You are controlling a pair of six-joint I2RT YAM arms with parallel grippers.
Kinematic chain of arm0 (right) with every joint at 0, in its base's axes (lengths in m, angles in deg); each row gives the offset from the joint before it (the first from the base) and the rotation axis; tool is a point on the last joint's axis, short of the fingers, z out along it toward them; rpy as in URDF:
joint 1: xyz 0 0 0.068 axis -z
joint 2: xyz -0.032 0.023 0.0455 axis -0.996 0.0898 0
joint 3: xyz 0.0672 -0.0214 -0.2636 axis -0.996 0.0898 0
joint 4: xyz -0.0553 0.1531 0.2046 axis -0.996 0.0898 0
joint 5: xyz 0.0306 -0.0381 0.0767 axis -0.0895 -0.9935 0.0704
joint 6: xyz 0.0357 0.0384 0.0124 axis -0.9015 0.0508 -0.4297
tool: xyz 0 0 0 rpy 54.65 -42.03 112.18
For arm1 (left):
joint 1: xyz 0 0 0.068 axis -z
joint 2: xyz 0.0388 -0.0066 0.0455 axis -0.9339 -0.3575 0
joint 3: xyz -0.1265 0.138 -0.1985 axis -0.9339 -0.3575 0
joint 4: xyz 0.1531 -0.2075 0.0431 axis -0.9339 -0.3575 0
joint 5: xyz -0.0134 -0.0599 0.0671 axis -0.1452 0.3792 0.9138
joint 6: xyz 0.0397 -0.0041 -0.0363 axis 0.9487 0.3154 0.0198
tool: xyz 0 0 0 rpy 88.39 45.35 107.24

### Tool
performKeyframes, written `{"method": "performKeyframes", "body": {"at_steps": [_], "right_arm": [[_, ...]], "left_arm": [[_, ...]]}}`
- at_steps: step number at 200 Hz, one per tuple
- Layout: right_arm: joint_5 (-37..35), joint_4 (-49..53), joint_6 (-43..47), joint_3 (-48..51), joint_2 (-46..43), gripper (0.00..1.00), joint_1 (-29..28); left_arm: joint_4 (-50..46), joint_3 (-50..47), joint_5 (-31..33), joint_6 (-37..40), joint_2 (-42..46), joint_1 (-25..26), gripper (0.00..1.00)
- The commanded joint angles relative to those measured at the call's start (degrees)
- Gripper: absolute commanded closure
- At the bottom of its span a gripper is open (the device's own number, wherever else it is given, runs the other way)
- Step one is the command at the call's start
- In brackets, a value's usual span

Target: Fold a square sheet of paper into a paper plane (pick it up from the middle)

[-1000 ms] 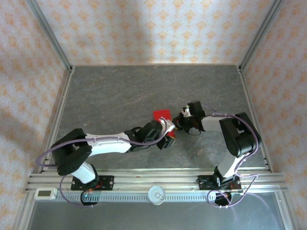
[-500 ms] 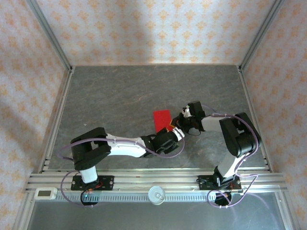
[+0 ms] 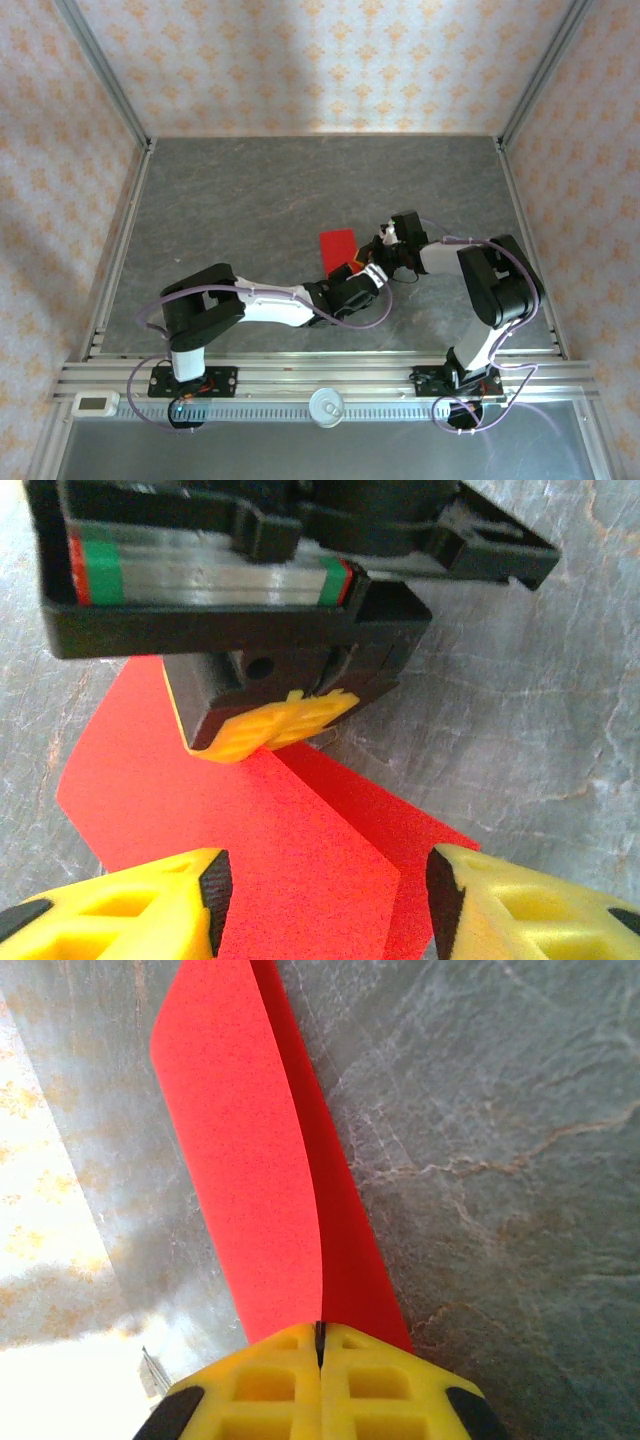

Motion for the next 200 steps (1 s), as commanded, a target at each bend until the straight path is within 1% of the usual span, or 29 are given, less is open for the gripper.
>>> {"method": "performKeyframes", "body": {"at_steps": [1, 80, 102, 127, 141, 151, 159, 183, 200], "right_arm": [[0.36, -1.09, -0.56, 0.59, -0.95, 0.94, 0.29], [0.45, -1.44, -0.81, 0.52, -0.72, 0.94, 0.29], [0.49, -1.36, -0.83, 0.41, -0.94, 0.94, 0.28], [0.53, -1.27, -0.82, 0.24, -1.04, 0.94, 0.28], [0.32, -1.07, -0.95, 0.30, -1.41, 0.92, 0.28], [-0.02, -0.93, -0.75, 0.32, -1.85, 0.91, 0.30], [-0.83, -0.22, -0.44, 0.24, -2.37, 0.89, 0.37], [-5.09, 2.61, 0.28, 0.85, -5.51, 0.74, 2.05], [-8.75, 3.49, -0.05, 2.68, -8.69, 0.68, 4.28]], "left_arm": [[-0.75, 0.81, 3.03, 1.01, -0.60, 0.32, 0.46], [-0.40, -0.81, 4.02, 0.76, -0.16, 0.28, 0.59], [0.08, -1.27, 4.64, 0.94, 0.14, 0.36, 0.69], [0.69, -1.50, 4.66, 1.01, 0.50, 0.32, 0.83], [1.26, -1.71, 4.45, 0.81, 0.78, 0.27, 0.89], [1.59, -1.81, 4.39, 0.47, 1.08, 0.25, 0.91], [1.91, -2.04, 3.93, 0.26, 1.35, 0.18, 0.93], [2.21, -2.58, -0.88, -2.48, 3.07, -1.65, 0.96], [3.16, -4.07, -9.23, -6.12, 5.48, -4.87, 0.97]]}}
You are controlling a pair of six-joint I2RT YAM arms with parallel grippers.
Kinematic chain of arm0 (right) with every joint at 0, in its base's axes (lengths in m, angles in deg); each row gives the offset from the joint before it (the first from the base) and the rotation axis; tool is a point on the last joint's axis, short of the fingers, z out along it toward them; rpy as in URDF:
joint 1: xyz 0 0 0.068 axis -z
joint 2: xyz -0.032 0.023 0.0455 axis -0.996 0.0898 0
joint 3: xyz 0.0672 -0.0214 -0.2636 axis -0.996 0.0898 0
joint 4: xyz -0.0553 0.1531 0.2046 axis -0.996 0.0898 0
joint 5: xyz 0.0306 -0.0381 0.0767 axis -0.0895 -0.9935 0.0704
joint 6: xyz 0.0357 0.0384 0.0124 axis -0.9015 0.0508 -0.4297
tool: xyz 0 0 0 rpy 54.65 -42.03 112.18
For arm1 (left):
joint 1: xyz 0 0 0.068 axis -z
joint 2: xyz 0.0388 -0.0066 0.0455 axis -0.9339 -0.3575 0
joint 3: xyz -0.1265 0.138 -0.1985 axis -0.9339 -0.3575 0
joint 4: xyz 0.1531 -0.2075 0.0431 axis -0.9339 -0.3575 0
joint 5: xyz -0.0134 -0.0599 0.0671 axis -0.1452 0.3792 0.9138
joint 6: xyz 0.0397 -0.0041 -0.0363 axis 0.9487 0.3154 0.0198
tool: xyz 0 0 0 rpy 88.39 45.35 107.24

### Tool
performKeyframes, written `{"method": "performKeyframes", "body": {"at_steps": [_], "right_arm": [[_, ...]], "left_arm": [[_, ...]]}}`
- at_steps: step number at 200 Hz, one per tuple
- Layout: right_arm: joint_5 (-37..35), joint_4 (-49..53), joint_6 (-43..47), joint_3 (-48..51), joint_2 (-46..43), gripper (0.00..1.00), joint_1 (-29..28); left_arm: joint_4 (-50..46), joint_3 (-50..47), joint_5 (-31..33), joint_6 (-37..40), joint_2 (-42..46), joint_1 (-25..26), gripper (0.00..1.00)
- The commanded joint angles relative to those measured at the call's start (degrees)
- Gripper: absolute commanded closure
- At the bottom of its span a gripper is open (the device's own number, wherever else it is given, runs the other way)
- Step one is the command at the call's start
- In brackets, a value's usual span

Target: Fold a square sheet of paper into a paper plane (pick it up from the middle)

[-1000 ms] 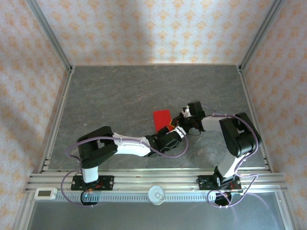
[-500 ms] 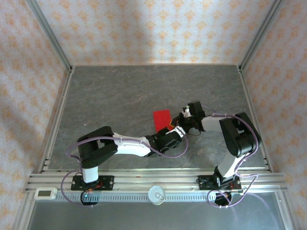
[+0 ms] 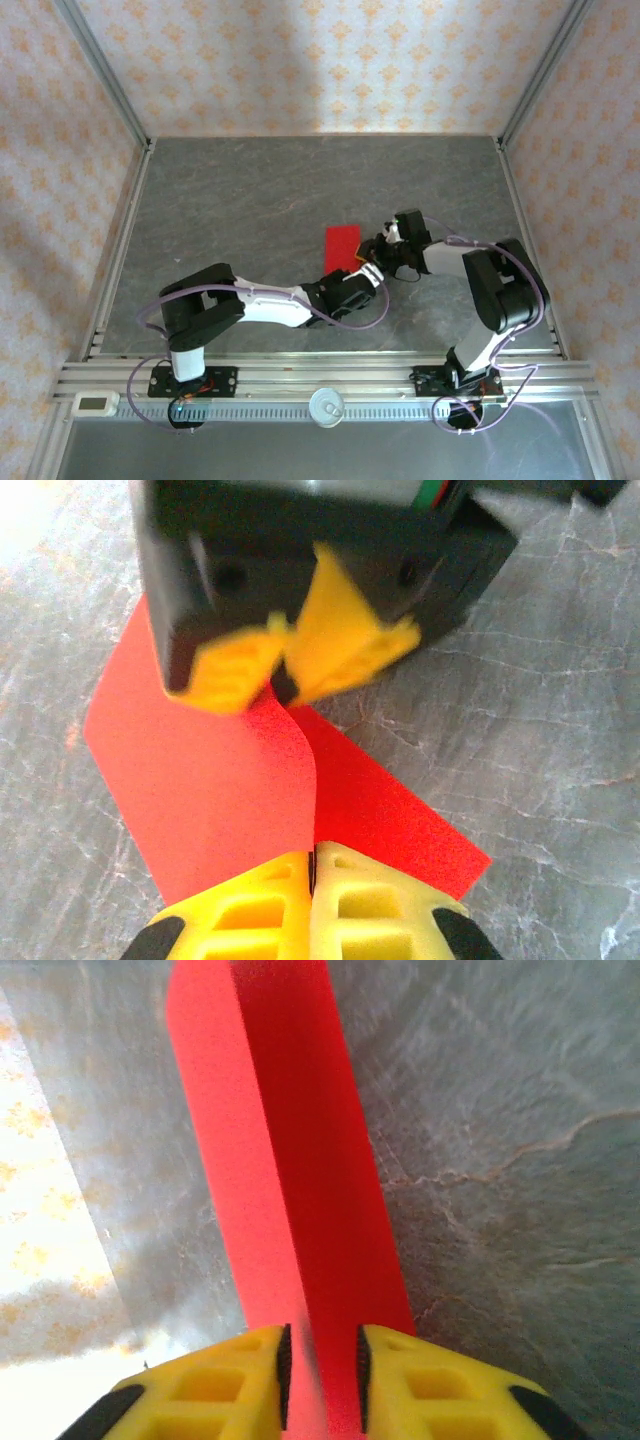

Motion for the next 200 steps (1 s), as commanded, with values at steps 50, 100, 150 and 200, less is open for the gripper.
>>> {"method": "performKeyframes", "body": {"at_steps": [50, 100, 150, 200], "right_arm": [[-12.09, 2.29, 0.23, 7.60, -13.25, 0.63, 4.53], [-6.65, 1.40, -0.03, 10.24, -14.64, 0.64, 4.20], [-4.61, -1.70, -2.04, 11.42, -14.39, 0.77, 0.53], [-3.63, -6.88, -6.12, 12.12, -11.63, 0.92, -3.44]], "left_arm": [[8.58, -7.07, -38.02, -14.44, 8.94, -15.88, 0.96], [9.43, -6.56, -47.83, -17.15, 6.59, -20.28, 0.96], [9.53, -5.51, -50.43, -20.01, 5.53, -21.10, 0.96], [10.50, -4.34, -53.09, -25.50, 4.76, -21.19, 0.96]]}}
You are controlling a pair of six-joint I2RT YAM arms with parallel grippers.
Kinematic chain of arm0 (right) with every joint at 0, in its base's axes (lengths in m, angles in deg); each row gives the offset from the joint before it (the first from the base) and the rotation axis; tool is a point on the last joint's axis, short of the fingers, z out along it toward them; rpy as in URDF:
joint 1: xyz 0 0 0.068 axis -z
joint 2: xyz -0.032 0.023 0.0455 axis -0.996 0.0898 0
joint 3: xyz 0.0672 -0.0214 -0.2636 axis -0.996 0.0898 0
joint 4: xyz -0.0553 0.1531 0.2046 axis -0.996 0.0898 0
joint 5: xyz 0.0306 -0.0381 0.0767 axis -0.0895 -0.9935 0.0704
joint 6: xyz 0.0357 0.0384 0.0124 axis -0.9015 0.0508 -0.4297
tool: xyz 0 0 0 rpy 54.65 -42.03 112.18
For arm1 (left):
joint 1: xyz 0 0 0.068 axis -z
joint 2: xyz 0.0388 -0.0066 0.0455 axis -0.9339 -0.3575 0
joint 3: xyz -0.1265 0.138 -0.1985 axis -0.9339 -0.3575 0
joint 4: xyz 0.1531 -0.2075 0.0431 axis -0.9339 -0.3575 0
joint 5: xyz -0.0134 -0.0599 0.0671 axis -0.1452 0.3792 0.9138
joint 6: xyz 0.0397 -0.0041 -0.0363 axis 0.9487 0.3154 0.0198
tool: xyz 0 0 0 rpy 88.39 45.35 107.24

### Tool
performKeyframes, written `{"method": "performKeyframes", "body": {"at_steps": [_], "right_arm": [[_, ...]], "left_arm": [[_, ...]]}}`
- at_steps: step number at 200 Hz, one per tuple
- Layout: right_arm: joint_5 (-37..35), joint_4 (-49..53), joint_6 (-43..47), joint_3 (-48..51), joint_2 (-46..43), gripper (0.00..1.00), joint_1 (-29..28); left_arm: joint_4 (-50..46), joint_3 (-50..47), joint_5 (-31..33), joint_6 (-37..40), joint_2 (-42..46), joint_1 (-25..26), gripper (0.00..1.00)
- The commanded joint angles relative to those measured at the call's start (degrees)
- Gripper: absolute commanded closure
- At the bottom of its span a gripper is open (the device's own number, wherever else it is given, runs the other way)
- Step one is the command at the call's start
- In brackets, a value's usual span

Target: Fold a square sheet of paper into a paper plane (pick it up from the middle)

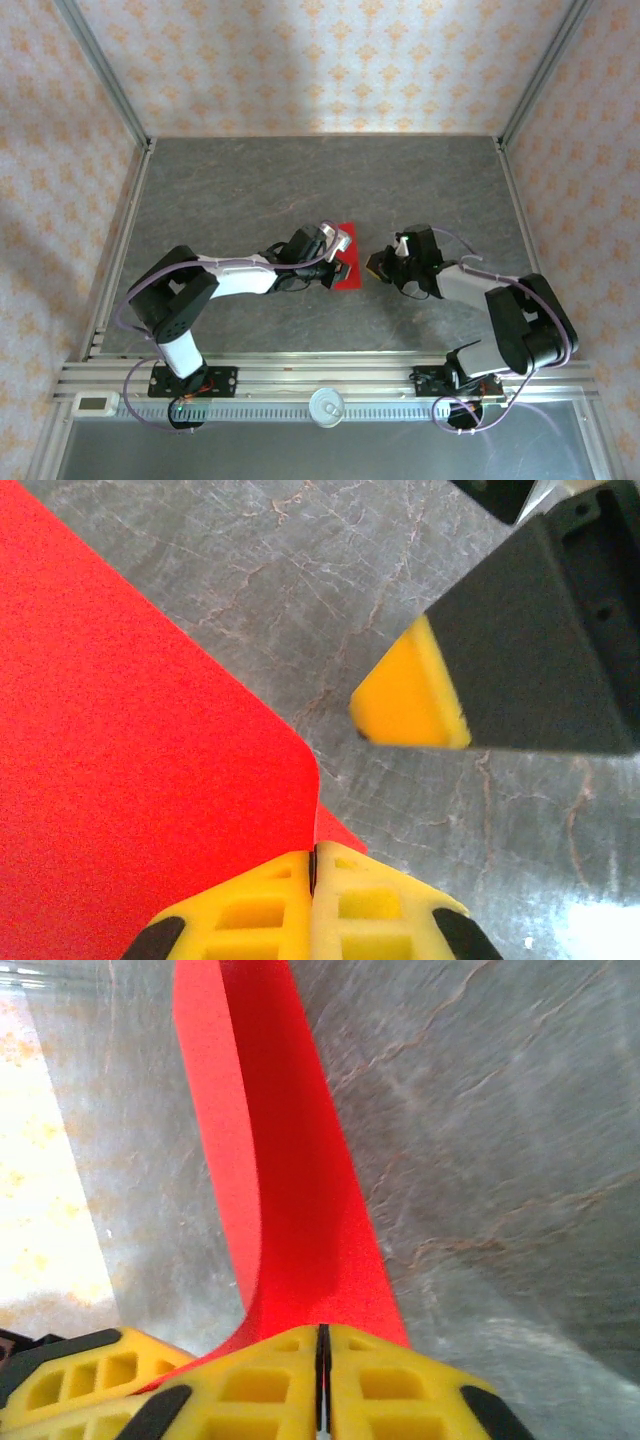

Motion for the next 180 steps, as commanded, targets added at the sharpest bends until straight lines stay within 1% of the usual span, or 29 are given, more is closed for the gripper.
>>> {"method": "performKeyframes", "body": {"at_steps": [1, 45, 92, 110, 136, 180], "right_arm": [[1.17, -4.38, -2.76, 1.13, 1.55, 0.92, -0.90], [1.15, -5.46, -3.46, 1.06, 2.66, 0.95, -3.02], [0.82, -6.92, -4.73, 0.58, 5.40, 0.97, -4.68], [-0.02, -5.52, -4.01, 0.11, 7.00, 0.97, -5.00], [-5.80, 1.63, -0.57, -1.02, 8.76, 0.98, -5.03], [-7.20, 3.96, 1.11, -1.14, 9.34, 0.99, -5.07]], "left_arm": [[2.39, 1.71, -2.82, -4.21, -0.89, -0.36, 0.96], [4.02, 1.56, -2.82, -9.52, -0.92, -0.38, 0.96], [3.45, 1.61, -2.38, -10.92, -1.24, -0.37, 0.96], [3.09, 1.50, -2.38, -10.84, -1.37, -0.36, 0.95], [0.80, 2.08, -2.42, -8.74, -1.60, -0.44, 0.92], [-3.48, 4.09, -3.19, -4.67, -2.89, -0.92, 0.84]]}}
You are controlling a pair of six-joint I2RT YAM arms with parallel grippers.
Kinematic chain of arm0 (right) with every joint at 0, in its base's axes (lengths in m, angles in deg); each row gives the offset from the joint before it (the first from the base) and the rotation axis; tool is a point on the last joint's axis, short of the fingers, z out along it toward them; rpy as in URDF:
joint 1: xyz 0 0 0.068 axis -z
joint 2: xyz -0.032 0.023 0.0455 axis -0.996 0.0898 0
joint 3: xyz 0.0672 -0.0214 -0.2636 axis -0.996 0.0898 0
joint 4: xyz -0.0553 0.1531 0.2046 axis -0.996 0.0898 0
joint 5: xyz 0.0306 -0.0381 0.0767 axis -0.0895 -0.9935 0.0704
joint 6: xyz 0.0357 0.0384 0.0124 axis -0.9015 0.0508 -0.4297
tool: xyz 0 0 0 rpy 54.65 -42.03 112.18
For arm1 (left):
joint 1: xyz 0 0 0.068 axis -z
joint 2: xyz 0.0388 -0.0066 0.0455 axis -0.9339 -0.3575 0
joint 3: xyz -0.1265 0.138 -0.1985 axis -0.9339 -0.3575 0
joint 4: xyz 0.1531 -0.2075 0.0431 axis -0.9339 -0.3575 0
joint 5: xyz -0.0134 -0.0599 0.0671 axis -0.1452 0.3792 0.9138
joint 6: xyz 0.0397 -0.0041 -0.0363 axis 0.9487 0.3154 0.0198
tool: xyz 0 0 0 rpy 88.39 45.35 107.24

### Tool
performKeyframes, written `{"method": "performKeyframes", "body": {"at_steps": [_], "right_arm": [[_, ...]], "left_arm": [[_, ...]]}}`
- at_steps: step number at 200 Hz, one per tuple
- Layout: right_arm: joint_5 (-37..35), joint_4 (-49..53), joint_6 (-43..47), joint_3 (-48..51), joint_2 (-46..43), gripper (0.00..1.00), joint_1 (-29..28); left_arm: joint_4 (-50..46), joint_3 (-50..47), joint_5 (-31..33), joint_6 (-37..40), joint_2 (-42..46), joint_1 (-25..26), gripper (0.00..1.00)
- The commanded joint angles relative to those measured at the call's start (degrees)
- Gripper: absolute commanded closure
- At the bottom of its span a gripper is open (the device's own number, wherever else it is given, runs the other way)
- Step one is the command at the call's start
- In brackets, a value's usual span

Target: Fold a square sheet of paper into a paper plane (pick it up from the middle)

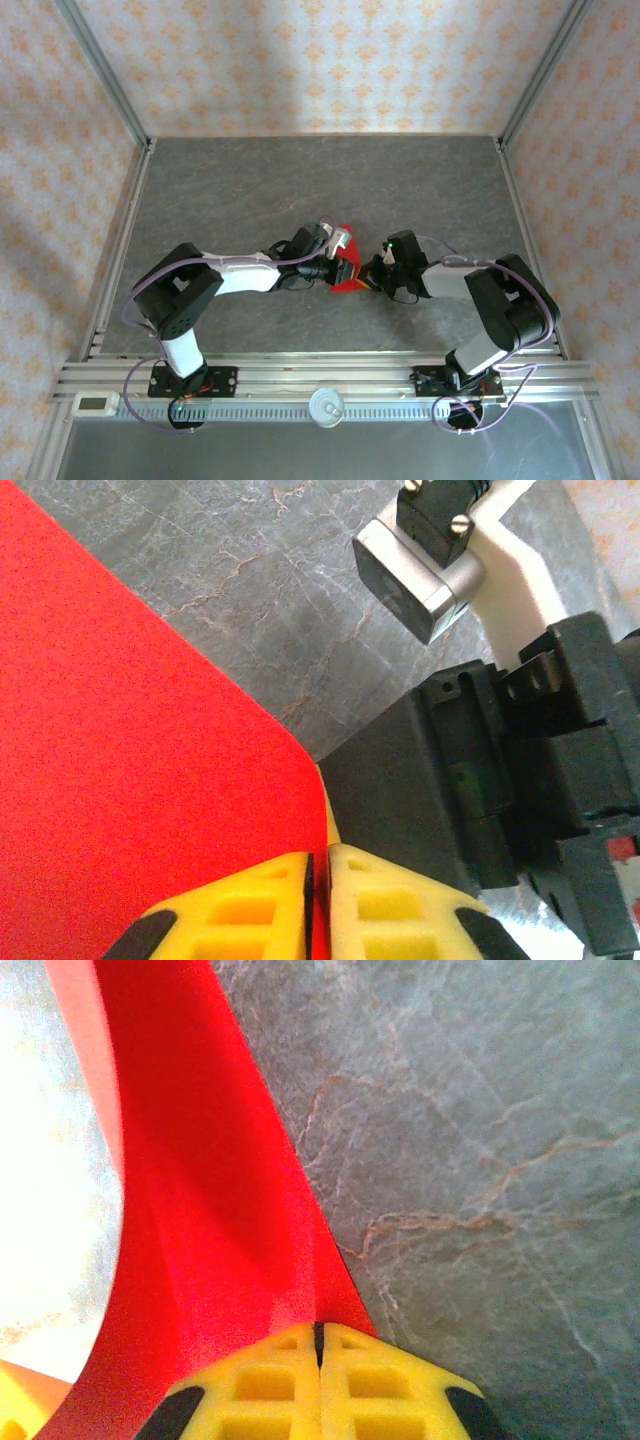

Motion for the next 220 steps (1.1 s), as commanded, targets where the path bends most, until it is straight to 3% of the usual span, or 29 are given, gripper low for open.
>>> {"method": "performKeyframes", "body": {"at_steps": [1, 90, 220], "right_arm": [[-5.03, 5.63, 2.10, -0.24, 1.20, 0.99, -0.22], [-5.20, 6.90, 2.69, -1.64, 1.30, 0.99, -0.19], [-5.56, 9.44, 3.92, -2.70, 0.89, 1.00, -0.16]], "left_arm": [[-3.43, 2.42, -1.13, 3.48, -1.04, -0.71, 0.84], [-10.14, 5.41, -1.15, 10.33, -1.18, -0.86, 0.82], [-12.19, 6.85, 0.86, 13.60, -2.56, -2.16, 0.95]]}}
